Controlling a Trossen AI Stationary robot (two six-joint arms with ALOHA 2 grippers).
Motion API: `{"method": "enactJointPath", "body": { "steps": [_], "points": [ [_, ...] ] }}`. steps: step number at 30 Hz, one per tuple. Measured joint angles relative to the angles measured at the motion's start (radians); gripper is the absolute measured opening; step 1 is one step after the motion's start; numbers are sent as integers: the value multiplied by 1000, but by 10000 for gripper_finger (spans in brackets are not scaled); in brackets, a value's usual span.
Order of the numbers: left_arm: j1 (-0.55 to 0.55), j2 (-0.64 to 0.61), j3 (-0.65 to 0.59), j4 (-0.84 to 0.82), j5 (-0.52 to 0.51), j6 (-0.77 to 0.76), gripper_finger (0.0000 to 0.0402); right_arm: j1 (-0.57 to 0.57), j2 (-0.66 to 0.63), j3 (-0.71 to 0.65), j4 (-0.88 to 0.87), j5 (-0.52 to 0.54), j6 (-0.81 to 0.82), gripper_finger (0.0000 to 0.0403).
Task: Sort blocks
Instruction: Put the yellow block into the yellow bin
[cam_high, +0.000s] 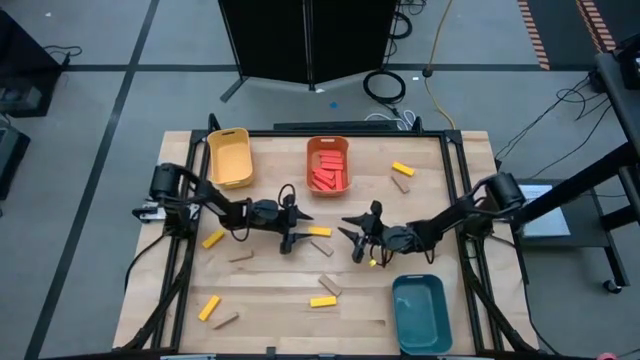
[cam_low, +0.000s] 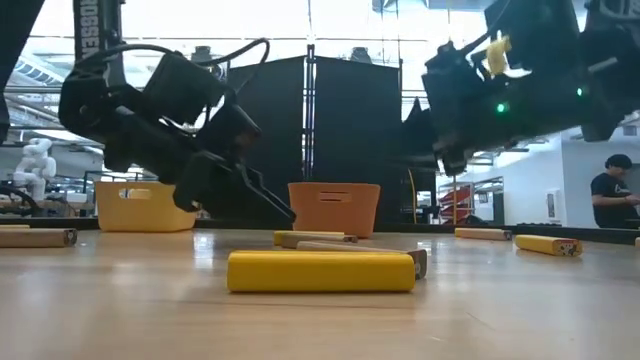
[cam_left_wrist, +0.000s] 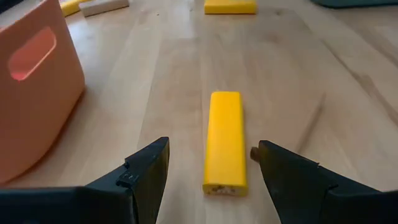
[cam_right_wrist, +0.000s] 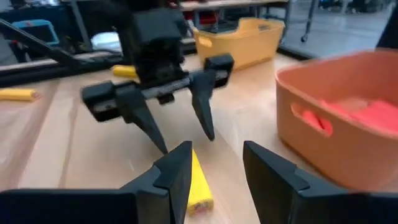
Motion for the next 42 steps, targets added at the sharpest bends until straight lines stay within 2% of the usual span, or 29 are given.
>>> {"method": "enactJointPath", "body": {
  "steps": [7,10,14,18,22,31,35,37,39,42],
  "points": [
    [0,65,24,-1,-3,-3,244,-19,32,0,3,0,48,127],
    [0,78,24,11,-3,-9,244,-31,28,1,3,-30,41,94],
    [2,82,26,17,-3,-28,244,-44,28,13,1,-102,20,17],
    [3,82,27,9,-3,-41,236,-49,28,29,2,-124,2,10],
    [3,82,27,-1,4,-55,203,-50,27,35,1,-124,-7,2],
    [3,81,27,-5,7,-54,89,-50,27,35,0,-124,-6,1],
    [3,77,27,-10,3,-48,86,-50,27,35,-1,-124,-6,1],
    [3,37,25,-74,-1,-47,86,-50,27,35,-1,-124,-6,1],
    [5,-56,18,-223,-19,-38,86,-49,26,35,-5,-125,-4,0],
    [2,-222,17,-444,-109,-26,86,-38,26,36,-28,-127,-3,0]
  ]
}}
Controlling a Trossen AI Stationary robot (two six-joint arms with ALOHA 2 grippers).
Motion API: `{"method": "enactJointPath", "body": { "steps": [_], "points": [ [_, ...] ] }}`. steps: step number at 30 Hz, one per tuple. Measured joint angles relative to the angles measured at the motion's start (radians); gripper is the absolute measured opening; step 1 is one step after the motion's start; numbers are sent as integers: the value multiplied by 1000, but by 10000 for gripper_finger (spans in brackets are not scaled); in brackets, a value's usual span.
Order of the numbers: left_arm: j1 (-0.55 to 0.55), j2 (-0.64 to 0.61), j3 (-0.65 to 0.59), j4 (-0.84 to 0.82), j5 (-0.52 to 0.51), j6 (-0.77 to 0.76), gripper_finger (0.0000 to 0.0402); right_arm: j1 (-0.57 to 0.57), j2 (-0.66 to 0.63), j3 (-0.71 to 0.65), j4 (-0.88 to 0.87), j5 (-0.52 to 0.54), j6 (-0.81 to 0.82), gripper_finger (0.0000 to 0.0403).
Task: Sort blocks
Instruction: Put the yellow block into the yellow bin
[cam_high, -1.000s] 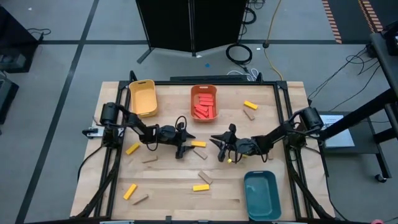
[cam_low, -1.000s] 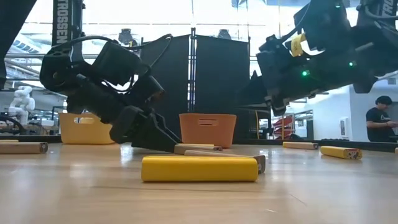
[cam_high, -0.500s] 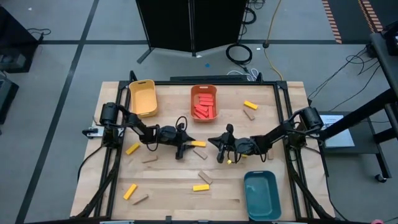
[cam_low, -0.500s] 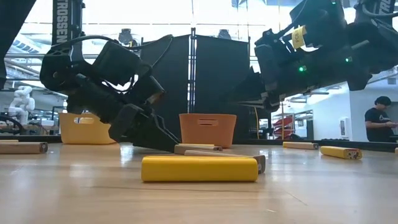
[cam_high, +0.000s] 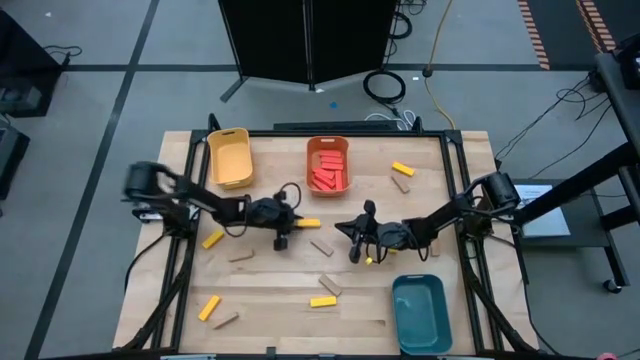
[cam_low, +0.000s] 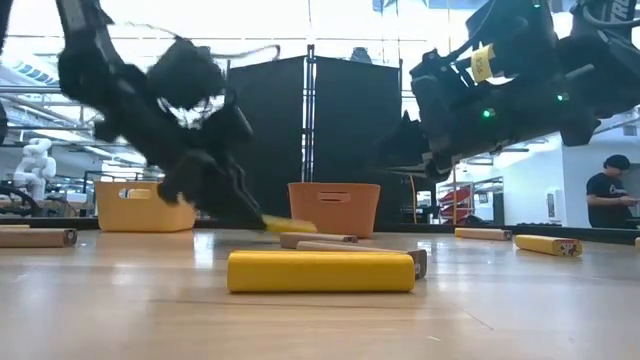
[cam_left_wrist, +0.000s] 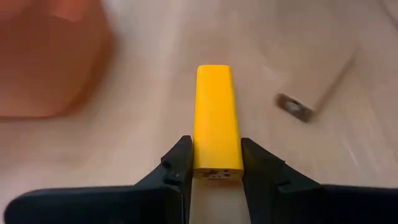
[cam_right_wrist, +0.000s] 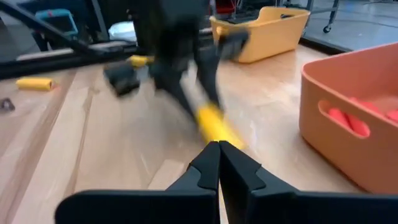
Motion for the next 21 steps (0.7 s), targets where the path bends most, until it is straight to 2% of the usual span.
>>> {"method": "enactJointPath", "body": {
  "steps": [5,9,12,14,18,21],
  "points": [
    [2,-327,1,-337,-162,5,86,15,0,0,-32,-2,1,0],
    [2,-569,1,-654,-385,-42,86,17,0,0,-53,-2,1,0],
    [3,-708,1,-878,-611,-218,86,17,0,0,-63,-2,1,0],
    [12,-774,1,-993,-715,-392,86,17,0,0,-62,-1,1,0],
    [73,-834,1,-1196,-754,-752,86,9,0,0,-59,-1,-2,0],
    [138,-830,1,-1263,-747,-878,86,-1,0,0,-56,-1,-2,0]
  ]
}}
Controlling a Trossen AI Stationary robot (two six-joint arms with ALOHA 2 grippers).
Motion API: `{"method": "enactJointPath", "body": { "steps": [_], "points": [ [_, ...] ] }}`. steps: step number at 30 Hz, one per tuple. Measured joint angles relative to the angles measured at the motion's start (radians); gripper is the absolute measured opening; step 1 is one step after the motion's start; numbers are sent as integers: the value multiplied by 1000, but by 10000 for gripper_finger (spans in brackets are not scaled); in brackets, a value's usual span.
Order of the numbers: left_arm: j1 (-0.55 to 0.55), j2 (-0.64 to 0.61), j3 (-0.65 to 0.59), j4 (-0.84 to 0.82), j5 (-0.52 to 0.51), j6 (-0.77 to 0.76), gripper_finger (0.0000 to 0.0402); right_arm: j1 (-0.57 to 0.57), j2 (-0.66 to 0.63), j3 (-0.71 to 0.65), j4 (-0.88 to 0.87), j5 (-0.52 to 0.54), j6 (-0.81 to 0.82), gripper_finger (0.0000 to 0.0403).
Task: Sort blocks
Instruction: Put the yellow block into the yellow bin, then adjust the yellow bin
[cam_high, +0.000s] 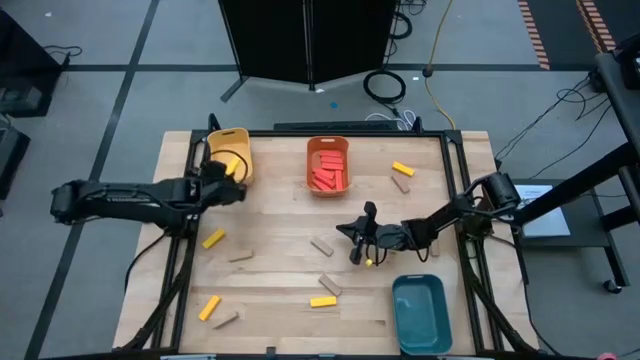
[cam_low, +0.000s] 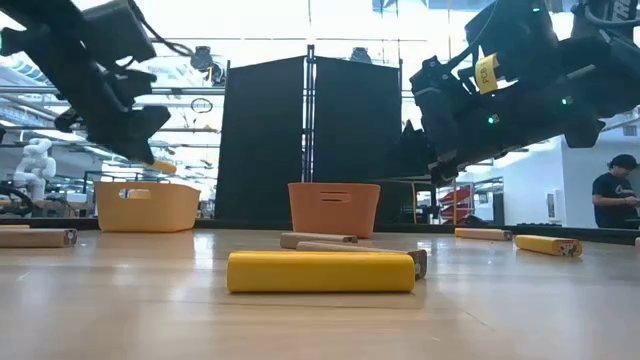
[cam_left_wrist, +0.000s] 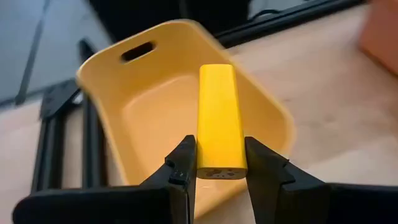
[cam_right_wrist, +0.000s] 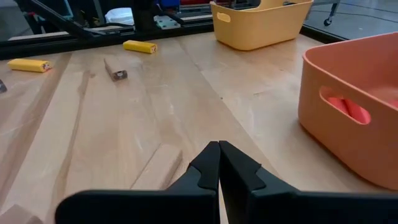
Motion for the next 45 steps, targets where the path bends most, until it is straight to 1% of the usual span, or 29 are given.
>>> {"method": "enactJointPath", "body": {
  "steps": [2,4,9,12,16,20,24,27,29,30,33,35,37,39,42,43,45],
  "points": [
    [48,10,0,-3,18,-12,86,-8,0,0,0,0,0,0],
    [88,21,0,1,33,-14,95,-16,0,0,0,0,0,0],
    [184,41,0,12,144,15,151,-17,0,0,-5,0,-6,0],
    [218,54,0,14,173,64,179,-17,0,0,-6,0,-15,0],
    [236,65,0,27,195,118,204,-17,0,0,-6,0,-16,0],
    [237,65,0,55,210,199,214,-17,0,0,-7,0,-16,0],
    [236,65,0,74,234,245,216,-17,0,0,-8,0,-15,0],
    [236,65,0,94,279,262,216,-17,0,0,-11,0,-15,0],
    [231,65,0,136,334,297,216,-17,0,0,-13,0,-15,0],
    [224,65,0,163,369,323,216,-17,0,0,-14,0,-16,0],
    [182,65,0,271,526,406,217,-17,0,0,-17,0,-15,0],
    [138,65,0,369,627,439,217,-17,0,0,-17,0,-15,0],
    [78,65,0,477,701,465,217,-17,0,0,-17,0,-15,0],
    [12,65,0,569,699,488,217,-17,0,0,-17,0,-16,0],
    [-89,65,0,675,623,522,217,-17,0,0,-18,0,-15,0],
    [-123,70,0,711,622,535,217,-17,0,0,-19,0,-16,0],
    [-195,92,1,787,655,540,217,-17,0,0,-21,0,-15,0]
  ]
}}
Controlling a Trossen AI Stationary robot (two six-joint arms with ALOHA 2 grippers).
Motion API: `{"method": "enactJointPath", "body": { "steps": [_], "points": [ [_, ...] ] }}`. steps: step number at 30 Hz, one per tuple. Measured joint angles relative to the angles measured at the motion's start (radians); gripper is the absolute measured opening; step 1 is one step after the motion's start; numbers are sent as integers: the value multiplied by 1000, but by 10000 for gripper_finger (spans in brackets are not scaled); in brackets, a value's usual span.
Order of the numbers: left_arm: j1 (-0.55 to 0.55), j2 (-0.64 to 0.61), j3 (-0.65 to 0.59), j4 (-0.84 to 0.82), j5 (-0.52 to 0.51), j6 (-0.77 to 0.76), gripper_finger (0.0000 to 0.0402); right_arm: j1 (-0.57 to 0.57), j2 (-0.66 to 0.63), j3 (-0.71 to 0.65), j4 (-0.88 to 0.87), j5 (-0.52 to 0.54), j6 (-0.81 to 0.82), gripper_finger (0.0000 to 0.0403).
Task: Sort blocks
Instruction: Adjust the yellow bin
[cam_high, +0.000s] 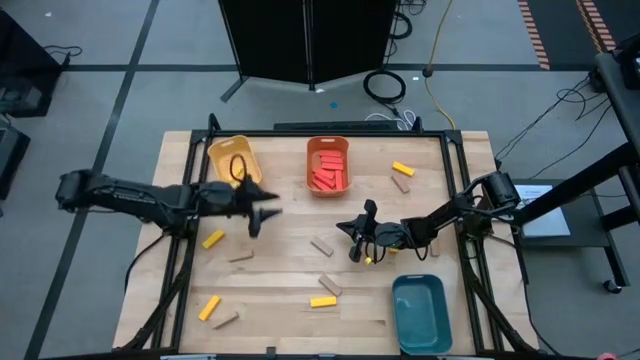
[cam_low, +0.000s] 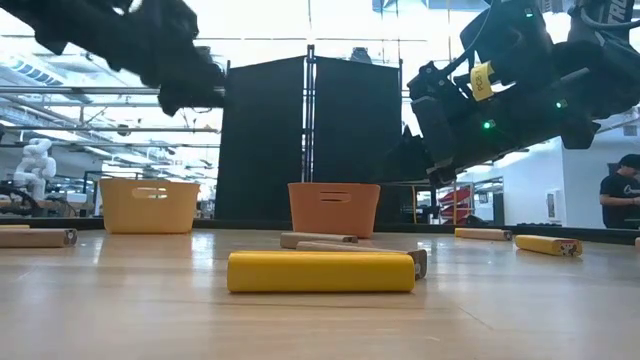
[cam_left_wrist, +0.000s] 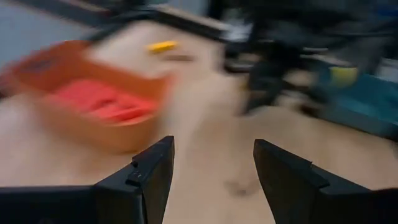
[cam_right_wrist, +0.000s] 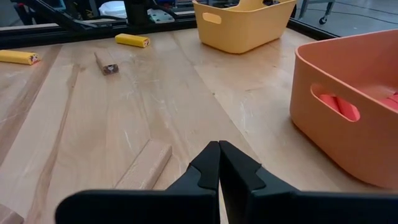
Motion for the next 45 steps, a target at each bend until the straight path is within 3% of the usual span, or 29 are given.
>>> {"method": "enactJointPath", "body": {
  "steps": [5,7,10,12,16,20,27,34,45],
  "points": [
    [-200,132,1,144,29,-1,217,0,0,0,-1,0,0,0],
    [-254,200,1,134,-118,-24,216,0,0,0,-1,0,7,0],
    [-251,296,0,51,-462,-119,212,0,0,0,-1,0,24,0],
    [-198,358,0,8,-533,-155,208,0,0,0,-1,0,25,0],
    [-48,461,2,32,-457,-162,200,0,0,0,-1,1,26,0],
    [74,528,27,36,-448,-227,186,-8,0,0,-1,4,20,0],
    [190,569,54,37,-449,-318,149,-7,0,0,-2,0,1,0],
    [190,570,55,-85,-436,-424,98,-7,0,0,-12,-53,12,0],
    [63,568,55,-271,-377,-455,49,-7,0,-1,-33,-53,40,0]
  ]
}}
